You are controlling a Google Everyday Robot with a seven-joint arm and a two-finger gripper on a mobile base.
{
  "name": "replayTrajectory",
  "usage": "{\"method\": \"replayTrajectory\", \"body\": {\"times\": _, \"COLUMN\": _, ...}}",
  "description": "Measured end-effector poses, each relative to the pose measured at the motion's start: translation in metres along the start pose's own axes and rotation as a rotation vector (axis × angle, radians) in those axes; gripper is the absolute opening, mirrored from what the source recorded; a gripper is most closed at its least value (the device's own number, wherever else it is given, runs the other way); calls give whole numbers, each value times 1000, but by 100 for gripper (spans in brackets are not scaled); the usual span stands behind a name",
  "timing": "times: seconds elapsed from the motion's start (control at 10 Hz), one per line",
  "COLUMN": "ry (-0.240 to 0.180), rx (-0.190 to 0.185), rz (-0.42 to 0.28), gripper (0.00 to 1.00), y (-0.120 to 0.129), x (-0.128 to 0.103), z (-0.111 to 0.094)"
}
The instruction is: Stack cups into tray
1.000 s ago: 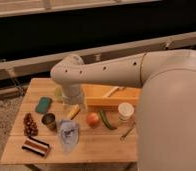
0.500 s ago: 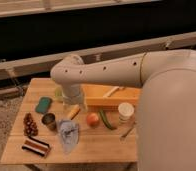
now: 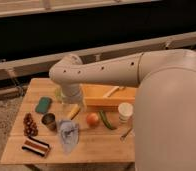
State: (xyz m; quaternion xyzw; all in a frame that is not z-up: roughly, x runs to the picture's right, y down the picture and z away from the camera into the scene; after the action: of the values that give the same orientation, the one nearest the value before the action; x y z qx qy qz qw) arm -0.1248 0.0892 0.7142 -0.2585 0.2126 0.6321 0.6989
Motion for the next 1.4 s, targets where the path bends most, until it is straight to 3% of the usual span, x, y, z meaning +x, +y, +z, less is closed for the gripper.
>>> {"method": "replayTrajectory", "body": {"times": 0.3, "ry": -43, "rx": -30, "rz": -46, "gripper": 65, "y": 35, "x": -36, "z": 5}}
{"method": "replayTrajectory", "body": {"times": 0.7, "ry": -83, "rx": -61, "rz": -105, "gripper": 65, "y": 53, "x": -76, "z": 14}}
{"method": "replayTrajectory", "body": {"times": 1.2, "ry": -108, "rx": -99, "rz": -208, "gripper": 65, "y": 60, "x": -93, "z": 18}}
{"method": "replayTrajectory", "body": {"times": 1.4, "ry": -108, "rx": -101, "rz": -211, "gripper": 65, "y": 62, "x": -93, "z": 17}}
